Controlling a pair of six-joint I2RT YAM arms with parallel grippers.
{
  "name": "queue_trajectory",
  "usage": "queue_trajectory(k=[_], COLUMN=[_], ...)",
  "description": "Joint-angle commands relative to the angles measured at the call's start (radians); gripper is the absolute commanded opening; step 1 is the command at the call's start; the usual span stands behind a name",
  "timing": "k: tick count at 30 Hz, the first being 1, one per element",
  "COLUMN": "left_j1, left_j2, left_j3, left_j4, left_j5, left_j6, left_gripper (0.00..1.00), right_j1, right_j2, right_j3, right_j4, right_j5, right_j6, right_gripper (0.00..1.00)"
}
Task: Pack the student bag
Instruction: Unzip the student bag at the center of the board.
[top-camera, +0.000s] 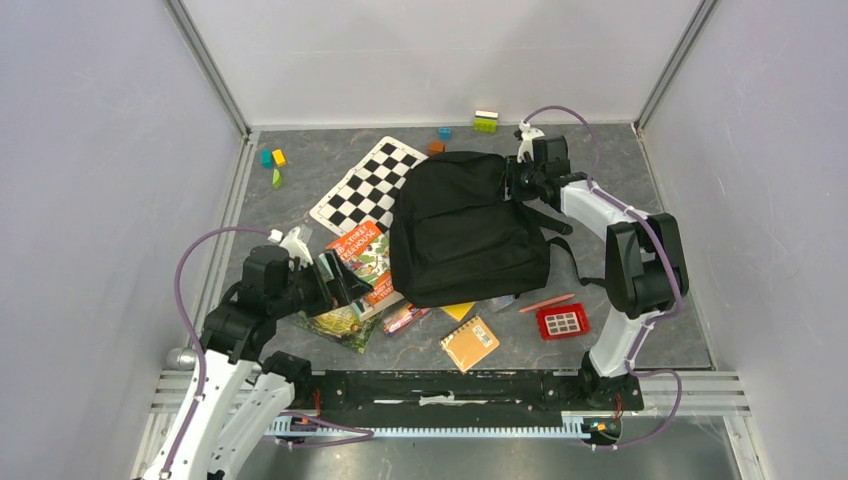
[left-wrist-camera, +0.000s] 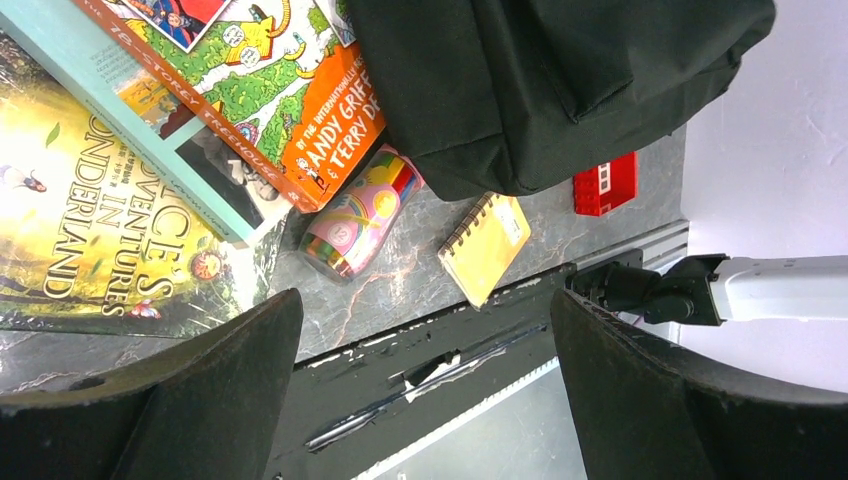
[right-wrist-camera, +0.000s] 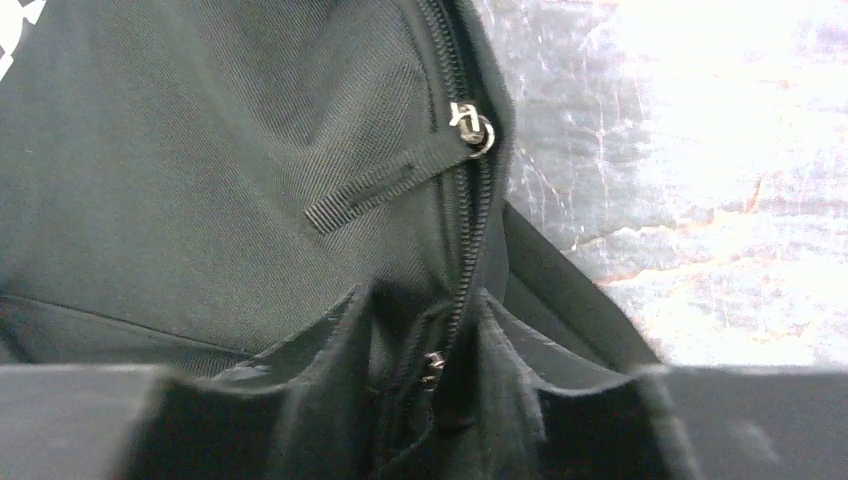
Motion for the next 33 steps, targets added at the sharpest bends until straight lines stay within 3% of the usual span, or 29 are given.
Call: queue_trajectory(k=[1, 3, 4, 14, 25, 33], left_j1=[-0.001, 0.0, -0.001, -0.001, -0.001, 0.0], left_j2=[0.03, 0.021, 0.012, -0.033, 0.13, 0.154], left_j3=[0.081, 0.111, 0.127, 0.328, 0.507, 0.5], left_j4=[0.009, 0.011, 0.011, 0.039, 0.293, 0.395], left_j5=[-0.008, -0.034, -0.048, -0.08, 0.135, 0.067], left_j6=[0.048, 0.068, 0.082, 0.268, 0.321, 0.492], left_gripper=[1.0, 1.0, 1.0, 1.0, 1.0, 1.0], right_j1=[0.004, 0.004, 0.004, 0.034, 0.226, 0.318], right_j2=[-0.081, -0.121, -0.141, -0.368, -0.677, -0.71], right_j3=[0.062, 0.063, 0.069, 0.113, -0.135, -0.232], right_j4=[0.133, 0.181, 0.193, 0.383, 0.558, 0.498], right_j5=[-0.141, -0.171, -0.178, -0.408, -0.331, -0.209], right_j6=[0.005, 0.015, 0.016, 0.062, -0.11, -0.162], right_gripper=[0.2, 0.03, 0.0, 0.0, 0.0, 0.0])
